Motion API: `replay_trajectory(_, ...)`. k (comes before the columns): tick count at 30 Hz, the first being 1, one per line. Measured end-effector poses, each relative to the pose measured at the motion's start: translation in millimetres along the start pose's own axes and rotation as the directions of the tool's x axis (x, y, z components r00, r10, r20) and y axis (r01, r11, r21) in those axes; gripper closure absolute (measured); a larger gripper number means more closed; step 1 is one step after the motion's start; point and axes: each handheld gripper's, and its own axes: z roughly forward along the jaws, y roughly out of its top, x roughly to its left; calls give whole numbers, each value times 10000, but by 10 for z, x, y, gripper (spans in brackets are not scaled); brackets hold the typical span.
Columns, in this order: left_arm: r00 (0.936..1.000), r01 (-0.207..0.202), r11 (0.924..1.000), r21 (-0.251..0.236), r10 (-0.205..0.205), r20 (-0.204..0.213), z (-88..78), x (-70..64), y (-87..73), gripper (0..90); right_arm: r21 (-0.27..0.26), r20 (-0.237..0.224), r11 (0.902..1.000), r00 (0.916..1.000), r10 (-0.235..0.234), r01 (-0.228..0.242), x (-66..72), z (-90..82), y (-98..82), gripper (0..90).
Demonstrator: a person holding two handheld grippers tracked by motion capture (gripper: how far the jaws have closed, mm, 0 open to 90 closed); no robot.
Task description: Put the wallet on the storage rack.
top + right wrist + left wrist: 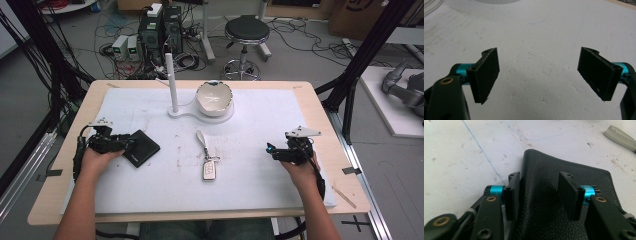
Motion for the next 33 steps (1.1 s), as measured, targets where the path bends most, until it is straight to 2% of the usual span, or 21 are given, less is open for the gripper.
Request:
replay_trajectory(3, 10000, -84, 9999, -101, 83, -22, -14, 0, -4, 635, 9, -14, 9999, 9999, -105, 105, 5, 6, 8, 179)
replay_trajectory(5, 9985, -531, 9984, -171, 529, -138, -28, -10, -3, 688, 49, -6, 9999, 9999, -155, 155, 20, 13, 17, 179)
replay_trajectory(9, 9974, -703, 9972, -262, 699, -167, -45, -5, -7, 759, 71, -43, 9998, 9998, -208, 209, 27, 19, 15, 179)
replay_trajectory(17, 9990, -437, 9973, -583, 438, 2, -136, -1, 14, 817, 2, -52, 9998, 9998, -206, 206, 13, 3, 9, 179)
replay_trajectory(19, 9989, -426, 9931, -1089, 403, -230, -262, -19, 45, 820, 21, -63, 9998, 9998, -195, 195, 10, 8, 5, 179)
replay_trajectory(21, 9975, -607, 9892, -1336, 554, -428, -363, -44, 77, 822, 26, -79, 9999, 9999, -152, 152, 11, 15, 6, 179)
replay_trajectory(24, 9956, -900, 9777, -1896, 834, -426, -522, -133, 150, 823, 29, -134, 9999, 9998, -160, 160, 16, 21, 9, 179)
replay_trajectory(27, 9895, -1427, 9657, -2169, 1346, -520, -627, -275, 254, 824, -18, -135, 9999, 9998, -168, 167, 18, 20, 15, 179)
replay_trajectory(29, 9830, -1816, 9595, -2156, 1712, -662, -661, -386, 341, 824, -43, -148, 9998, 9997, -177, 176, 18, 21, 19, 179)
replay_trajectory(30, 9806, -1953, 9556, -2208, 1859, -624, -667, -443, 389, 824, -27, -138, 9999, 9998, -153, 153, 23, 20, 21, 179)
replay_trajectory(31, 9806, -1953, 9556, -2208, 1859, -624, -667, -443, 389, 824, -27, -138, 9999, 9998, -153, 153, 23, 20, 21, 179)
replay_trajectory(33, 9746, -2240, 9451, -2378, 2190, -474, -675, -585, 503, 824, -25, -153, 9998, 9997, -178, 177, 31, 29, 25, 179)
